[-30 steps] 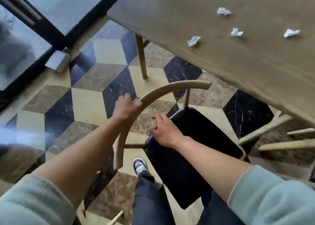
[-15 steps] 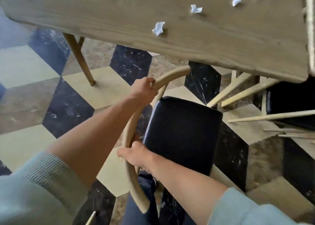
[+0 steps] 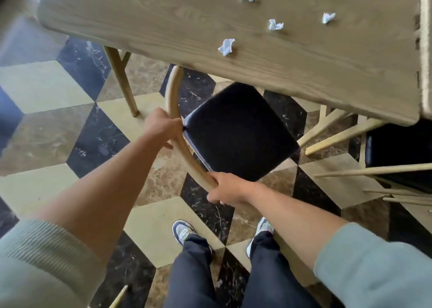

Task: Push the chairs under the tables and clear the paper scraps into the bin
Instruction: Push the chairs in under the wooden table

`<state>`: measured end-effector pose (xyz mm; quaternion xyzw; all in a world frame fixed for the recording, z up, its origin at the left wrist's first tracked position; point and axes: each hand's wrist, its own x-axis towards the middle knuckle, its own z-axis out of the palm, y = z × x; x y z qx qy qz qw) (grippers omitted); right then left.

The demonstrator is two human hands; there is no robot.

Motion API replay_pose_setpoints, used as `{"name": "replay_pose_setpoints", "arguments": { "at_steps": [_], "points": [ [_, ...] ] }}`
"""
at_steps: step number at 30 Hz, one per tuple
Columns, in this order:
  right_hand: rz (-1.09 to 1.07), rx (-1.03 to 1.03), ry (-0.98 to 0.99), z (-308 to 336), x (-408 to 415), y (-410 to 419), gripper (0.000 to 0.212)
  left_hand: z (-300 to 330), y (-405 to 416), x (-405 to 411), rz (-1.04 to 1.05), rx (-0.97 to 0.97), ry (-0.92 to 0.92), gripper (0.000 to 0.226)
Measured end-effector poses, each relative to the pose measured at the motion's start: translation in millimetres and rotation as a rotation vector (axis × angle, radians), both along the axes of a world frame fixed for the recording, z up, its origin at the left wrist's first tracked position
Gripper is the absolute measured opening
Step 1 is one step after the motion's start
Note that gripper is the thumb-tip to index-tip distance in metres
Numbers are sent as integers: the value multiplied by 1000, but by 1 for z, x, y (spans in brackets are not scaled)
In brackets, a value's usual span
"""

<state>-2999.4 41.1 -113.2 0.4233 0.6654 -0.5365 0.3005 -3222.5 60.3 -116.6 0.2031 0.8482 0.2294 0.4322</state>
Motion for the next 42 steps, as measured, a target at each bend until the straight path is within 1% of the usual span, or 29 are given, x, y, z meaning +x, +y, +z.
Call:
{"name": "replay_pose_setpoints", "arguments": {
  "at_steps": [1,4,8,11,14,18,20,22,24,26,28,30,31,33,37,38,39,42],
  "points": [
    [13,30,-9,-1,14,12,59,2,5,10,23,3,-9,20],
    [65,151,-37,-2,64,56,52,6,28,50,80,-4,-59,15],
    [195,275,-82,-1,127,98,51,0,50,106,77,-72,-110,22],
    [202,352,-69,-4,169,109,40,-7,53,143,79,-100,-134,24],
    [225,425,-76,-6,217,130,34,-10,59,183,71,-99,-150,24],
    [249,409,-106,2,260,161,28,-10,64,224,36,-86,-139,28],
    [240,415,-143,6,279,172,29,-10,69,244,-4,-82,-176,34],
    [212,408,-181,12,292,179,31,-5,71,258,-15,-94,-250,41],
    [177,367,-216,16,296,183,34,3,73,265,-14,-128,-307,48],
    [156,298,-233,20,294,185,37,12,72,263,-91,-169,-303,48],
    [84,261,-184,27,275,181,42,22,67,248,-172,-203,-298,46],
    [-72,278,-74,33,244,174,45,29,60,224,-222,-197,-280,48],
    [-137,307,-24,35,227,172,42,33,56,211,-222,-184,-263,46],
    [-195,396,63,42,178,165,34,42,44,174,-198,-133,-229,43],
    [-190,560,190,64,59,141,21,68,9,77,-152,-55,-208,31],
    [-174,579,203,70,20,132,20,76,-4,41,-134,-44,-202,30],
    [-153,588,198,75,-1,128,21,80,-11,22,-125,-40,-205,31],
    [-63,599,237,94,-88,112,23,98,-35,-59,-99,20,-134,30]
  ]
}}
